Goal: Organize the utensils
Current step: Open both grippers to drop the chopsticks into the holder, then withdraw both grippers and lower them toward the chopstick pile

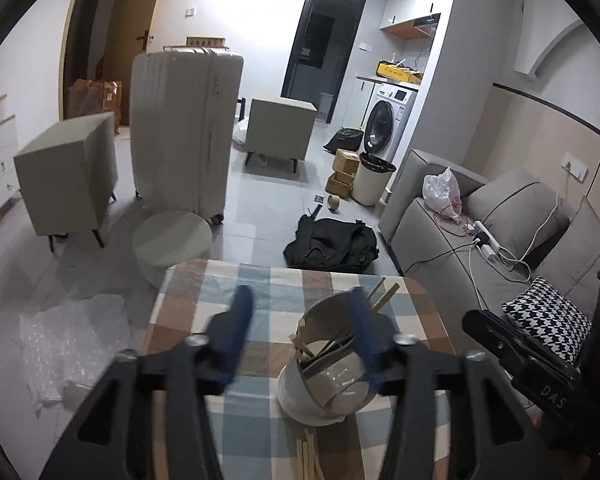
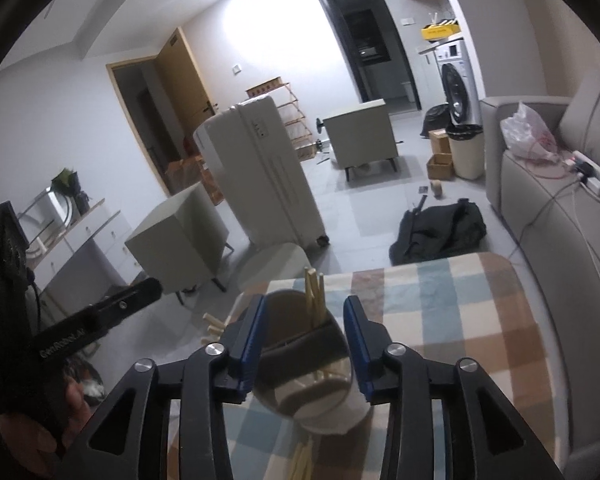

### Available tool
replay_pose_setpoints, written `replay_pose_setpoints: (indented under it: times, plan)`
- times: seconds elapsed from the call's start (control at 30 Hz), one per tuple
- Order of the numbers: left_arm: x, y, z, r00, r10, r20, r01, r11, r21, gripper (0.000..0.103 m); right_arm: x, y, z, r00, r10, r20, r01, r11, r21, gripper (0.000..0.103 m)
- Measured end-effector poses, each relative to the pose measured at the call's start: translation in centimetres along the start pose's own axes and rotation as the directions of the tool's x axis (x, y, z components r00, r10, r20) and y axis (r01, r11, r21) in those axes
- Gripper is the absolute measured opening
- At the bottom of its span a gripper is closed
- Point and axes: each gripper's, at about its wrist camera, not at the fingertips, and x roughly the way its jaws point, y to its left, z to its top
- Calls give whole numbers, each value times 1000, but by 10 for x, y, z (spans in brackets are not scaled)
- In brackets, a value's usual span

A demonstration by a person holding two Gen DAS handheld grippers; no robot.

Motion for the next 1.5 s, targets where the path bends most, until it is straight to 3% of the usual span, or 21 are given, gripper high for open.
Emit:
replay_pose_setpoints:
  times: [0.27,0.5,0.57,0.97,1.2,1.5]
  plan:
    - [-36,-10,-11,999,33,19,-33,999,6,74,-40,6,-15,999,-15,37,14,1000,26,57]
    - [-45,-13,-25,999,52,6,-52,998,21,76,-68,11,-32,998,-5,62,4,1000,25,74]
    - [-49,-13,-29,998,58,-1,-58,998,22,83,-73,12,-38,998,-11,60,10,1000,17,79]
    - [-58,-9,-53,994,109,28,-110,993,50,90,-88,19,-66,999,-11,44,12,1000,-29,96]
    - [-50,-4,-75,992,125,6,-125,991,56,90,-74,17,-93,999,-32,-34,30,998,-62,98]
    - [-17,18,-98,977,148,-155,-148,989,7,90,-44,13,-113,985,-62,-160,53,997,-60,98]
